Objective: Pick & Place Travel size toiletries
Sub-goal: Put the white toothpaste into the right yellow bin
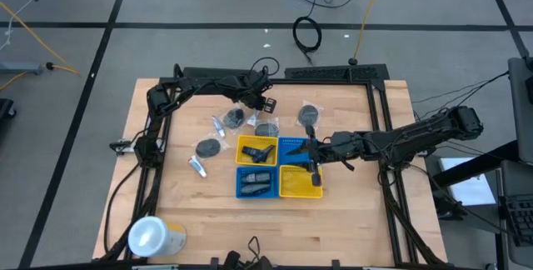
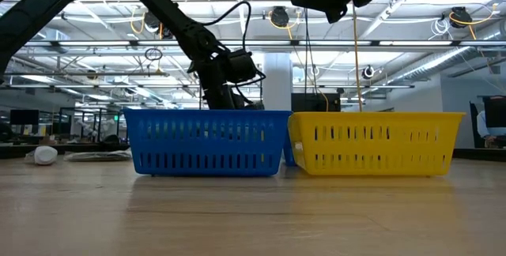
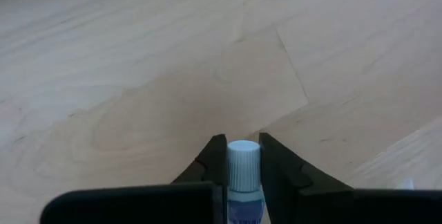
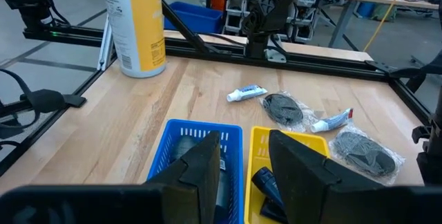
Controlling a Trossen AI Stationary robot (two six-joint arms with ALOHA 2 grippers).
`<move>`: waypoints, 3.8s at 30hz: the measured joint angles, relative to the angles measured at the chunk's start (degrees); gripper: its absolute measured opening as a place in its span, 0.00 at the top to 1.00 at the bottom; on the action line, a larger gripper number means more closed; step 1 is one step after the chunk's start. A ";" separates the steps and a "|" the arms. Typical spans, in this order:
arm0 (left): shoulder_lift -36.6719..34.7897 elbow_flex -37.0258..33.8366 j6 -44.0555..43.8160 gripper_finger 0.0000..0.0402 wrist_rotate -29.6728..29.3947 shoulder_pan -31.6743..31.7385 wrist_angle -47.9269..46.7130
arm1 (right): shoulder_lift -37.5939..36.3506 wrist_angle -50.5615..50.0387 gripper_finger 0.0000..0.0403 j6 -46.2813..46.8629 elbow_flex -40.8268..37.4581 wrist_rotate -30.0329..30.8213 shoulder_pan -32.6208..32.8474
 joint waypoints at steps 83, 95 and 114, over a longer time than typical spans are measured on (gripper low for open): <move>-24.70 0.69 44.47 0.90 31.63 -34.91 35.72 | -0.02 16.21 0.71 -3.90 -0.73 -23.10 -4.10; -24.70 0.69 45.29 0.90 31.78 -34.82 37.76 | 0.53 23.59 0.71 -2.67 -3.54 -22.95 -3.92; -24.70 0.69 46.41 0.90 31.81 -34.95 37.63 | 4.20 30.49 0.90 -2.68 -3.58 -22.89 -3.37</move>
